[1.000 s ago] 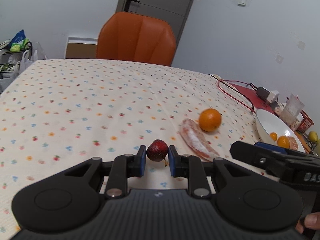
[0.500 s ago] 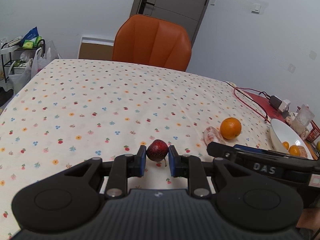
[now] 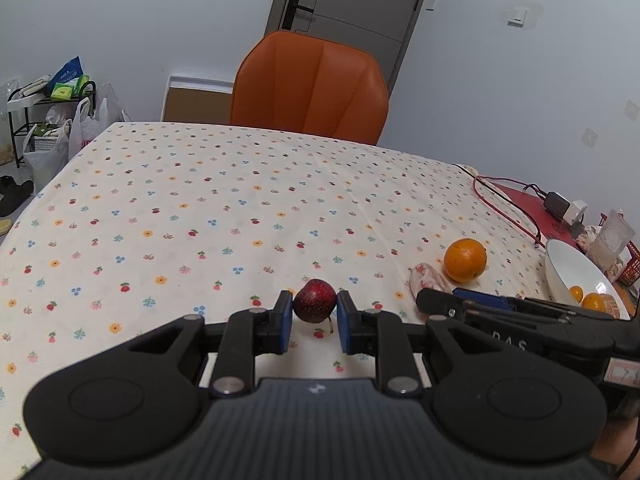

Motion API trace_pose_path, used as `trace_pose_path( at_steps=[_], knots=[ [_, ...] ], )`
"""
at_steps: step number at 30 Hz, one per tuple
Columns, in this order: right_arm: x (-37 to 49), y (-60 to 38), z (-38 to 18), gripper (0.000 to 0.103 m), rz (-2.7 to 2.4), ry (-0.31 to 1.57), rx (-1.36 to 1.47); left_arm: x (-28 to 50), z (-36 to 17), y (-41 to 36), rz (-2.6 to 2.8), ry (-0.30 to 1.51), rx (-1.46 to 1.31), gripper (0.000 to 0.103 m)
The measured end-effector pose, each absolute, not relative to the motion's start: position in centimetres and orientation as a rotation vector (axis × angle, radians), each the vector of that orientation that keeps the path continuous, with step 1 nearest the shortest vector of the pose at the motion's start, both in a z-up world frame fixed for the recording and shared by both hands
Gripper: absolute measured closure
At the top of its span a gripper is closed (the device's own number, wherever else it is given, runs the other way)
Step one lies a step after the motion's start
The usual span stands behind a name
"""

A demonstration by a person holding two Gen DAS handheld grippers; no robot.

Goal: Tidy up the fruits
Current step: 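Grasp the peeled pomelo segment with the right tool, then carry the red plum and pomelo segment over the white plate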

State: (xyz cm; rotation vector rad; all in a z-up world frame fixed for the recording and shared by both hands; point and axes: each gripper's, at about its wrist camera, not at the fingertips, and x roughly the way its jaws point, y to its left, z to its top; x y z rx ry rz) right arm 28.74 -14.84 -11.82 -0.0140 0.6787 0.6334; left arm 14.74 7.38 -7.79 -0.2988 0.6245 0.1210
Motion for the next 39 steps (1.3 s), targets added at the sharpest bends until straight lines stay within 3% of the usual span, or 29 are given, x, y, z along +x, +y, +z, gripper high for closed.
trace_pose_path(
  at_steps=[39],
  knots=[
    [27.0, -30.1, -6.6, 0.067, 0.509, 0.523, 0.177, 18.8, -3.9, -5.7, -0.097, 0.557, -0.195, 0.081]
  ],
)
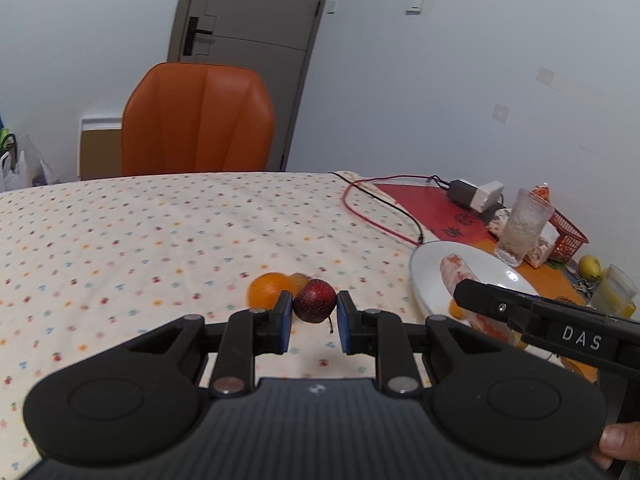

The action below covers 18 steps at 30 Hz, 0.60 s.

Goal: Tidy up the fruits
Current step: 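Carry the red plum and pomelo segment over the white plate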

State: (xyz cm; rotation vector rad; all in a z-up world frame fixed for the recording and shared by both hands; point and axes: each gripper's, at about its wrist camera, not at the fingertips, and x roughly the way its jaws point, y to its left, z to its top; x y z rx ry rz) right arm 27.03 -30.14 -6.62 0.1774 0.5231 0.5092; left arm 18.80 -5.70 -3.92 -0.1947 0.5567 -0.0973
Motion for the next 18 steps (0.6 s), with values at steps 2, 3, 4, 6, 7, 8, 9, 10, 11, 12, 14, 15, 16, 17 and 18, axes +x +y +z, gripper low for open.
trace_pose_path(
  at_steps=[2, 3, 4, 6, 7, 8, 9, 10, 11, 12, 14, 15, 16, 17, 18],
  knots=[
    [27.1, -31.1, -6.6, 0.067, 0.494, 0.518, 0.185, 19.1, -3.9, -6.3, -0.106, 0.558, -0.19, 0.082],
    [27.2, -31.5, -6.6, 0.067, 0.486, 0.516, 0.188, 19.2, -3.9, -6.6, -0.11, 0.559, -0.187, 0.082],
    [27.3, -32.0, -6.6, 0.067, 0.478, 0.513, 0.19, 19.5, -3.9, -6.9, -0.114, 0.561, -0.185, 0.082],
    [27.6, -32.8, -6.7, 0.067, 0.464, 0.509, 0.195, 19.8, -3.9, -7.5, -0.122, 0.563, -0.181, 0.082],
    [27.8, -33.1, -6.7, 0.067, 0.456, 0.508, 0.197, 20.0, -3.9, -7.7, -0.126, 0.564, -0.179, 0.082],
    [27.9, -33.5, -6.8, 0.067, 0.448, 0.507, 0.197, 20.2, -3.9, -8.0, -0.13, 0.565, -0.178, 0.082],
    [28.1, -33.8, -6.8, 0.067, 0.44, 0.505, 0.198, 20.5, -3.9, -8.3, -0.135, 0.567, -0.176, 0.082],
    [28.3, -34.2, -6.8, 0.067, 0.435, 0.503, 0.2, 20.7, -3.9, -8.6, -0.139, 0.569, -0.175, 0.082],
    [28.5, -34.6, -6.9, 0.067, 0.43, 0.501, 0.199, 21.0, -3.9, -8.9, -0.143, 0.571, -0.173, 0.082],
    [28.7, -34.9, -6.9, 0.067, 0.424, 0.5, 0.198, 21.2, -4.0, -9.2, -0.148, 0.573, -0.17, 0.082],
    [29.2, -35.5, -6.9, 0.067, 0.412, 0.498, 0.196, 21.7, -4.0, -9.7, -0.156, 0.576, -0.165, 0.082],
    [29.4, -35.8, -6.9, 0.067, 0.406, 0.497, 0.195, 21.9, -4.0, -10.0, -0.16, 0.578, -0.16, 0.082],
    [29.7, -36.3, -6.9, 0.067, 0.4, 0.497, 0.194, 22.2, -4.1, -10.4, -0.164, 0.581, -0.155, 0.082],
    [29.9, -36.6, -7.0, 0.067, 0.394, 0.498, 0.194, 22.5, -4.1, -10.7, -0.168, 0.585, -0.151, 0.082],
    [30.2, -36.9, -7.0, 0.067, 0.389, 0.499, 0.193, 22.8, -4.1, -11.0, -0.172, 0.587, -0.146, 0.082]
  ],
)
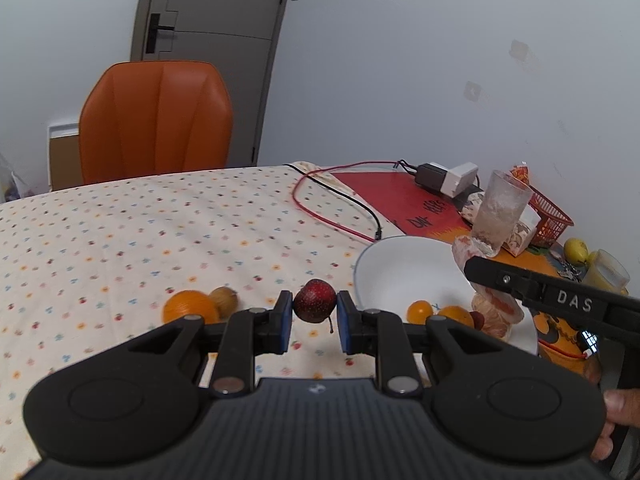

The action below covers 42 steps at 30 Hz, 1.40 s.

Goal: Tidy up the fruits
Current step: 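Carry the red plum and pomelo segment over the white plate, then open the left tool over the plate while the right tool releases the segment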

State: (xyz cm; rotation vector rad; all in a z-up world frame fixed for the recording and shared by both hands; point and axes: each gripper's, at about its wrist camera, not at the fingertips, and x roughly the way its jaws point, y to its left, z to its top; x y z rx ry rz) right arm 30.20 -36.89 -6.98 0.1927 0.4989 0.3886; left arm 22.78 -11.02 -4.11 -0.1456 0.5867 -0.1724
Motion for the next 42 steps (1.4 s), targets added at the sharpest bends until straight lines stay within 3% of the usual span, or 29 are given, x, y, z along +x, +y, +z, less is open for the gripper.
trace_pose_path(
  at_steps=[22, 42],
  knots=[
    [36.4, -40.4, -9.2, 0.066, 0.353, 0.527, 0.236, 28.0, -5.5, -16.6, -0.244, 0.642, -0.088, 0.081],
    [33.1, -42.6, -9.1, 0.038, 0.317, 0.501, 0.352, 26.9, -4.7, -16.7, -0.258, 0.654, -0.087, 0.075]
  ],
)
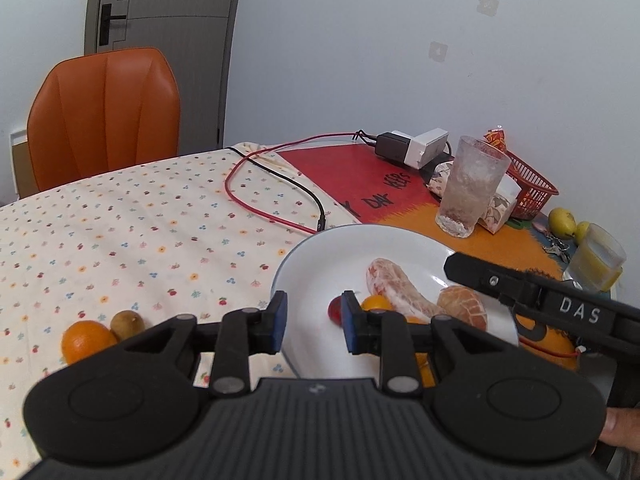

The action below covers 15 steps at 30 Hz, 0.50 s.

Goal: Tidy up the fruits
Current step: 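Open the left tool over the plate while the right tool releases the segment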

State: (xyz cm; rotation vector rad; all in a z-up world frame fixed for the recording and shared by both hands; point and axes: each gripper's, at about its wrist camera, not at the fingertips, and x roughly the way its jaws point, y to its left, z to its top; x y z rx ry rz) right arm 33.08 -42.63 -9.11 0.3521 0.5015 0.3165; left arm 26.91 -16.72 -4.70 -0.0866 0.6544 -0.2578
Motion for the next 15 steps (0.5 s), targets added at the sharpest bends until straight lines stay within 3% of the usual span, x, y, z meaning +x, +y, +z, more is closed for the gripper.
trace_pose_path(
  at_steps=[4, 8, 15],
  knots=[
    [32.4, -42.3, -9.4, 0.036, 0.319, 0.516, 0.371, 25.9, -4.5, -15.6, -0.233, 0.651, -0.098, 0.064],
    [31.5, -41.6, -9.4, 0.026, 0.327, 0.516, 0.37, 25.1, -4.4, -14.4, -0.21, 0.657, -0.109, 0.05],
    [30.3, -40.5, -9.8, 0.021, 0.339, 0.536, 0.373, 24.2, -3.9, -11.5, -0.151, 0.651, -0.135, 0.035]
  ],
)
